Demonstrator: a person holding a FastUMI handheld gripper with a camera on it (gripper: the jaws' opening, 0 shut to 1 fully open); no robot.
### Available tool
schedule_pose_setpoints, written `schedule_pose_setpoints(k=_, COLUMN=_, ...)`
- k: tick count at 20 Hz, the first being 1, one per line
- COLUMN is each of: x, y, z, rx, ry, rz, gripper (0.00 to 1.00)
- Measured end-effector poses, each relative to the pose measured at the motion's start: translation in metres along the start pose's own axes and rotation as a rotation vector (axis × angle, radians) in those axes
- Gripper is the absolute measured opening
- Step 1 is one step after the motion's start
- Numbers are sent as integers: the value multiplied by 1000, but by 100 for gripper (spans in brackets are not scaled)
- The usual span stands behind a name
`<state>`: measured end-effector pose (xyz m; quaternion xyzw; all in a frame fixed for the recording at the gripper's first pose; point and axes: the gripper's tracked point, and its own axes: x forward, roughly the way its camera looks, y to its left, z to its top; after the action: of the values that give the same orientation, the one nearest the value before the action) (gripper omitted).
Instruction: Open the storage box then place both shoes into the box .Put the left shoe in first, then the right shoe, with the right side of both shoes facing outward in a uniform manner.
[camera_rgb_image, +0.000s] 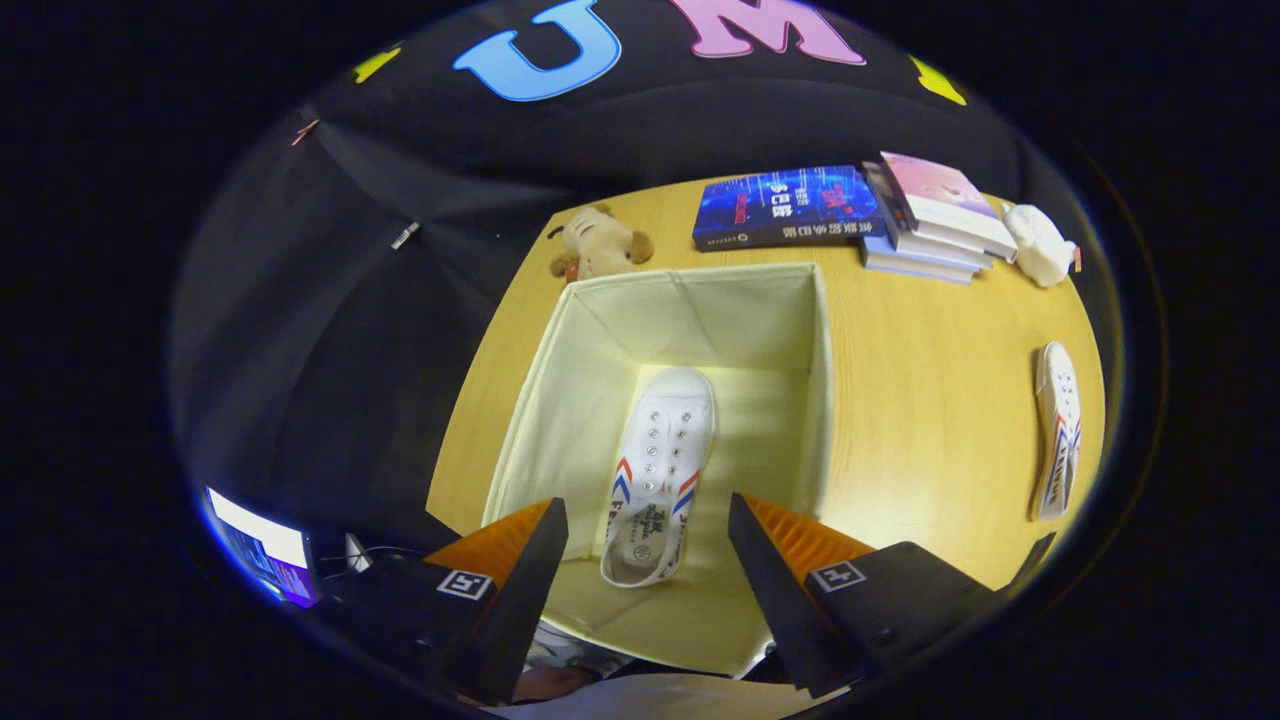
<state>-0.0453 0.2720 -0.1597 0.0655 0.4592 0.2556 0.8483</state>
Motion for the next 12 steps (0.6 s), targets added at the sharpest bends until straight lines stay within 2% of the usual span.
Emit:
schedule_pose_setpoints(k=6, x=-53, y=-73, z=25, rx=-28, ry=-122, rz=-77, gripper=99)
schedule_pose_setpoints(k=12, x=-92, y=-169, z=18, rx=27, ry=-155, rz=-195, gripper=99)
